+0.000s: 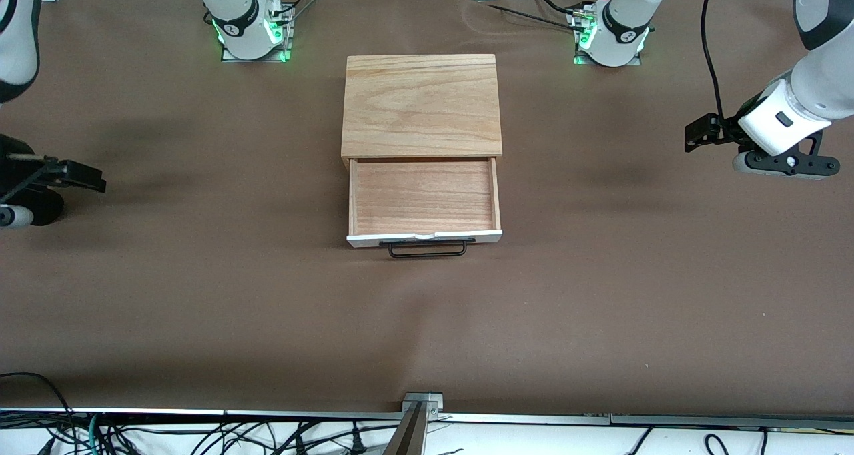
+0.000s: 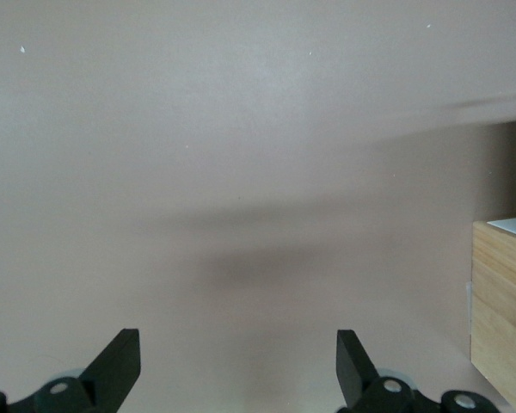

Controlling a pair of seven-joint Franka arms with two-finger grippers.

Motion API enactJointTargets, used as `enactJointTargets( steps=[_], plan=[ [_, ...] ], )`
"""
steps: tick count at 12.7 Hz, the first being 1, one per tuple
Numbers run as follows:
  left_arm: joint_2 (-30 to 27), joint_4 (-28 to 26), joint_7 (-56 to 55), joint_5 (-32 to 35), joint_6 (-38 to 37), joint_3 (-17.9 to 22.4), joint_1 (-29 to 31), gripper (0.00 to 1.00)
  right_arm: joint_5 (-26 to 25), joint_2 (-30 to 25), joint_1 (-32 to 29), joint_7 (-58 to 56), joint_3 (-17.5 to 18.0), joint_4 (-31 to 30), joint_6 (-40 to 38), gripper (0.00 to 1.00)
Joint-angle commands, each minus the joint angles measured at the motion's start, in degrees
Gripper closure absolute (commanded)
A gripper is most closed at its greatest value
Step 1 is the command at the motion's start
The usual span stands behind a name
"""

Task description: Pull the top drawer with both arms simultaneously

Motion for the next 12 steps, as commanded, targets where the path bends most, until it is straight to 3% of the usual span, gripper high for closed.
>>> enactJointTargets(
  steps=[1, 4, 12],
  plan=[
    [0.4, 2.2, -2.4, 1.7, -2.2, -0.3, -0.7, 0.00, -1.0, -8.2, -2.6, 0.7, 2.9, -7.7, 2.9, 0.00],
    [0.5, 3.3, -3.5, 1.6, -5.0, -1.5, -0.5, 0.00, -1.1, -11.6, -5.5, 0.1, 5.0, -13.2, 6.1, 0.00],
    [0.4, 2.5, -3.6, 1.6, -6.4, -1.5, 0.0, 0.00, -1.0, -9.4, -6.3, 0.2, 6.5, -11.7, 5.3, 0.00]
  ],
)
